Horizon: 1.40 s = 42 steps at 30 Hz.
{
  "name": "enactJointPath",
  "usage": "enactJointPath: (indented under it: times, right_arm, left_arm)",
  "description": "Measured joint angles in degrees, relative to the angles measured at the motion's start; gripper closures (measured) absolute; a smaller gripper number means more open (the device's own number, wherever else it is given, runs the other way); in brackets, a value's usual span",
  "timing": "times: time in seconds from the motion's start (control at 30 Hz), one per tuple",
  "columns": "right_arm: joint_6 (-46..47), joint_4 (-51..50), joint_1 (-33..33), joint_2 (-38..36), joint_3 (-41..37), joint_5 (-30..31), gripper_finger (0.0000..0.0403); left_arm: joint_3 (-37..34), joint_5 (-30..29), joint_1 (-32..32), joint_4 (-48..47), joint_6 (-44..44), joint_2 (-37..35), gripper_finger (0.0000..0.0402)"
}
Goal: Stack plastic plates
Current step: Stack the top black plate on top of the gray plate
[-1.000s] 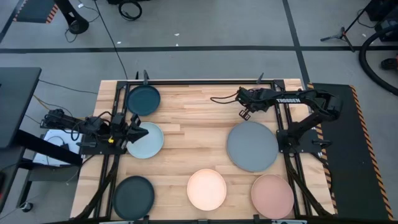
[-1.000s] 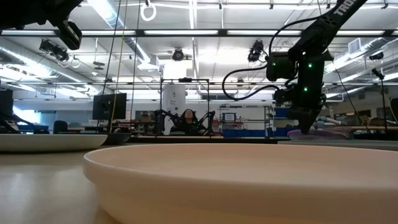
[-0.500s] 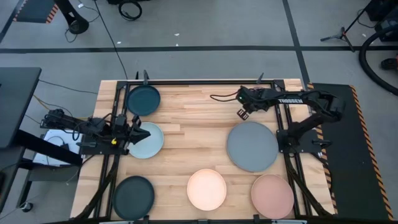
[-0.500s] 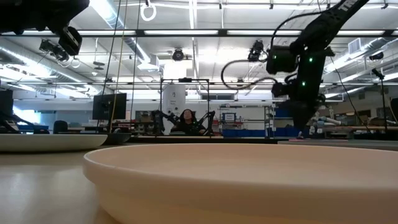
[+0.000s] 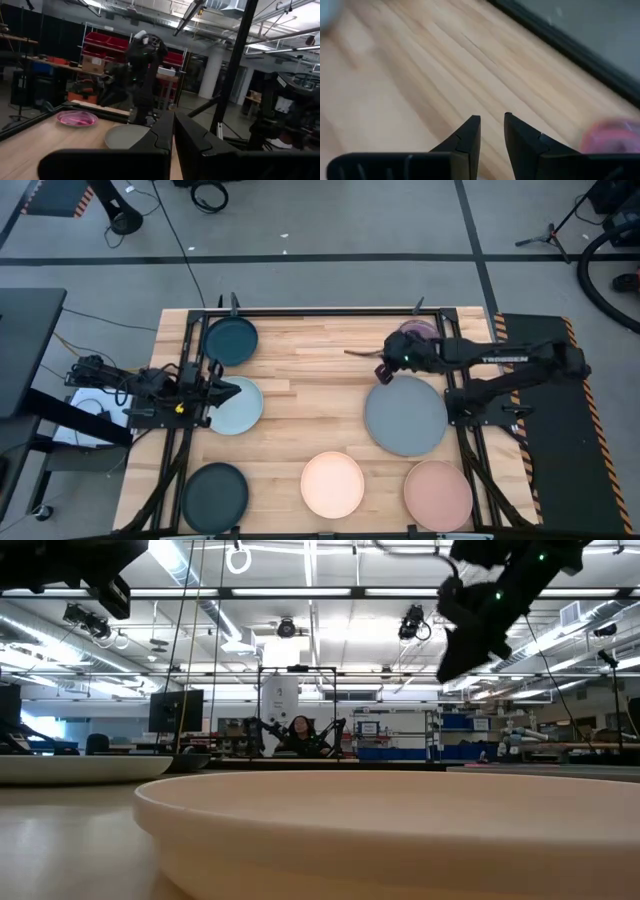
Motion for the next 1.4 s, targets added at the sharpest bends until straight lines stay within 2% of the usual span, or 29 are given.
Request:
enactJointPath:
  times: [0.13,0.33,0.4,0.47,0.63,0.7,0.87,1.03,1.27,1.4]
  right_arm:
    - [-5.92,10.32,7.16,2.09,0.0,4.67,0.0309]
    - [-21.15,29.03,10.85,9.07,0.0,4.37,0.0309]
    - [-26.54,34.19,9.54,11.54,0.0,1.56,0.0309]
    - [-32.44,38.38,6.72,13.47,0.0,-2.16,0.0309]
    - [-42.85,41.99,-6.02,14.89,0.01,-11.41,0.0309]
    - [-43.49,41.93,-11.59,14.67,0.02,-15.9,0.0309]
    - [-45.12,43.91,-20.66,14.43,0.02,-26.13,0.0309]
    - [-49.12,48.97,-24.97,14.43,0.02,-27.27,0.0309]
    - [-50.54,51.52,-27.61,14.41,0.04,-30.64,0.0309]
    - [-51.4,51.58,-27.76,14.41,0.04,-30.66,0.0309]
  left_arm:
    - [0.0,-3.78,-0.02,-1.58,0.4,0.0,0.0379]
    - [0.0,-20.05,0.0,-7.67,-1.01,0.0,0.0379]
    - [0.0,-25.24,0.25,-7.6,-3.19,-0.01,0.0379]
    - [0.0,-28.02,1.27,-6.78,-2.75,0.0,0.0379]
    - [0.0,-30.81,8.81,2.06,7.13,-0.01,0.0379]
    - [0.02,-28.97,12.76,4.39,8.13,-0.02,0.0379]
    - [0.02,-15.29,22.53,2.99,3.31,0.79,0.0379]
    - [0.0,-6.92,30.96,3.68,0.38,5.47,0.0379]
    - [0.0,-3.54,40.98,10.04,0.85,16.09,0.0379]
    - [0.0,1.97,45.25,15.22,0.9,21.67,0.0379]
